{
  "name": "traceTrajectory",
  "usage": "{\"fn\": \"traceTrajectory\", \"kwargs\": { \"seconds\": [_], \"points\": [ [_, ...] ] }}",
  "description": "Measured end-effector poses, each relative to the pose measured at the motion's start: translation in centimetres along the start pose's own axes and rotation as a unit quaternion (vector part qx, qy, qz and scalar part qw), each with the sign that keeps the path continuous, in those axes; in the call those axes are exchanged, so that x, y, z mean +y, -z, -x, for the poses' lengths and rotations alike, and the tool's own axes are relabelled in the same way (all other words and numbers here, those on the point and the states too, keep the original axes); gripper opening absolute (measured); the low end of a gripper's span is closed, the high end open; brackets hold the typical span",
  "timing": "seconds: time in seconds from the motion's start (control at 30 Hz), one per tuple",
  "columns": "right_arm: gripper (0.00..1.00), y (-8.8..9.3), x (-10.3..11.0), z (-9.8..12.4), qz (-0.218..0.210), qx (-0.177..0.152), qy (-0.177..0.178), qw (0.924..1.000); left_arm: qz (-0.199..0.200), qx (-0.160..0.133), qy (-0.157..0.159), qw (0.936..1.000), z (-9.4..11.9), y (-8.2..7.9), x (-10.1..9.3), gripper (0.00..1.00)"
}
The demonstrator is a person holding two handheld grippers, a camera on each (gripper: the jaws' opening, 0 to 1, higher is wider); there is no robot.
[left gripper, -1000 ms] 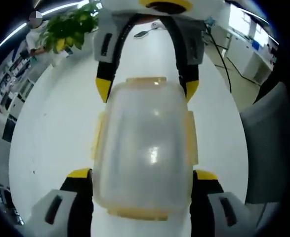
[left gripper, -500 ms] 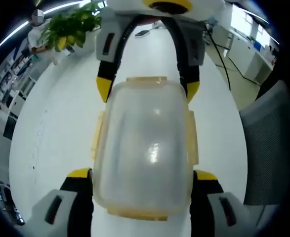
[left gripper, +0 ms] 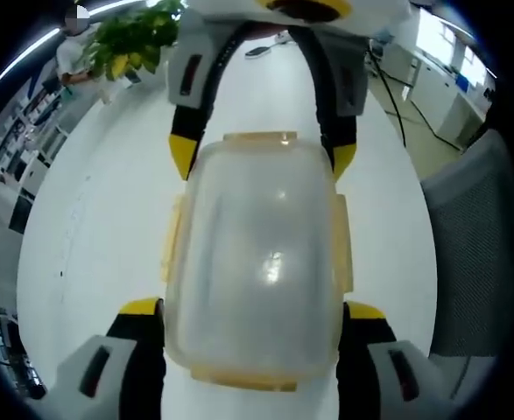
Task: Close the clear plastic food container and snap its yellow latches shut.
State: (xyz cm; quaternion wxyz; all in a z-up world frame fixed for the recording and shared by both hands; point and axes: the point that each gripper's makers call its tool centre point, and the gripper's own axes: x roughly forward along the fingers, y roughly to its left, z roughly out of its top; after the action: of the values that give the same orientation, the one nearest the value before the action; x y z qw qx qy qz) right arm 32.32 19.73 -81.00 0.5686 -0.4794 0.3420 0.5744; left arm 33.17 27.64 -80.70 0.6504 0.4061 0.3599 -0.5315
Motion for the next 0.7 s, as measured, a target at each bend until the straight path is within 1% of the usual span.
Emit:
{"fn": "traceTrajectory", "kwargs": {
  "seconds": [0.33, 0.47, 0.7],
  "points": [
    [0.75, -2.9, -0.8, -1.1, 0.0, -0.008, 0.001, 1.0, 0.0, 0.014, -0.002, 0.9999, 1.1, 2.9, 0.7, 0.78],
    [0.75, -4.1, -1.2, -1.6, 0.0, -0.004, 0.002, 1.0, -0.001, 0.018, -0.001, 0.9998, 1.5, 4.0, 1.3, 0.78],
    [0.75, -5.0, -1.9, -2.0, -0.002, 0.001, 0.005, 1.0, -0.003, 0.023, 0.0, 0.9997, 1.8, 5.0, 1.9, 0.78]
  ]
}}
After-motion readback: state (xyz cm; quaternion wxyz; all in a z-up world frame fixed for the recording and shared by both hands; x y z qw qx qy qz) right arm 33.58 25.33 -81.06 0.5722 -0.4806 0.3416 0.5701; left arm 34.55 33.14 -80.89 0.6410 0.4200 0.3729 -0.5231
